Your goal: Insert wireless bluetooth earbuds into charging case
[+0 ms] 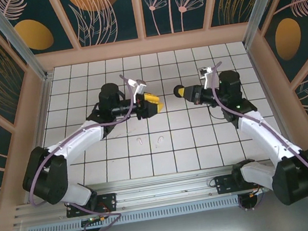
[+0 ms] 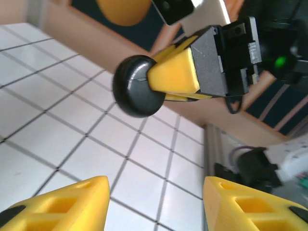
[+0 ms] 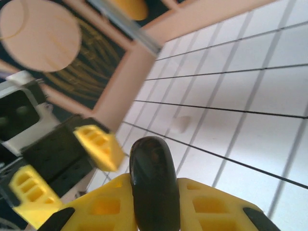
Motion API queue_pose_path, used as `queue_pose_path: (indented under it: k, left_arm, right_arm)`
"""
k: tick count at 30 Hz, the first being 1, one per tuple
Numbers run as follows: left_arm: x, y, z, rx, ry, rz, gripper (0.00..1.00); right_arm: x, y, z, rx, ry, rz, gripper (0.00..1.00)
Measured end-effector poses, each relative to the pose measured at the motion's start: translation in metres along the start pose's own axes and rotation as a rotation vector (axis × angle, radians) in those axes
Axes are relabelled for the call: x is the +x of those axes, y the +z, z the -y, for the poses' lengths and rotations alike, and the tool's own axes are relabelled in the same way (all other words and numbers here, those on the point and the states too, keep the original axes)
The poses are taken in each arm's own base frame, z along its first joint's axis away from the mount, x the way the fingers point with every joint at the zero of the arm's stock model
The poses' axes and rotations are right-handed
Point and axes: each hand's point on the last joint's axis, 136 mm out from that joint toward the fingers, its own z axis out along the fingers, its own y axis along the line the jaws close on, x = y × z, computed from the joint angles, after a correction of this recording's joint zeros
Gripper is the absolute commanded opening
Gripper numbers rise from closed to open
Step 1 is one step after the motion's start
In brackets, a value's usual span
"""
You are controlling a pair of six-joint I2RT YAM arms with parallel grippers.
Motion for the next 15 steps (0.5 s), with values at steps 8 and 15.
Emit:
queue_pose_path:
  k: [8,15]
  left_arm:
    - [-0.001,-0.03,-0.062,-0.437,0.015,0.011,0.62]
    - [0.015,-0.082,-0.108,-0.822,0.017,0.023,0.76]
  right_arm:
    - [0.009,0.044,0.07,0.173,0.156,-0.109,0.17]
    - [0.001,0.142,0.125,0.226,0.211,-0.225,0.16]
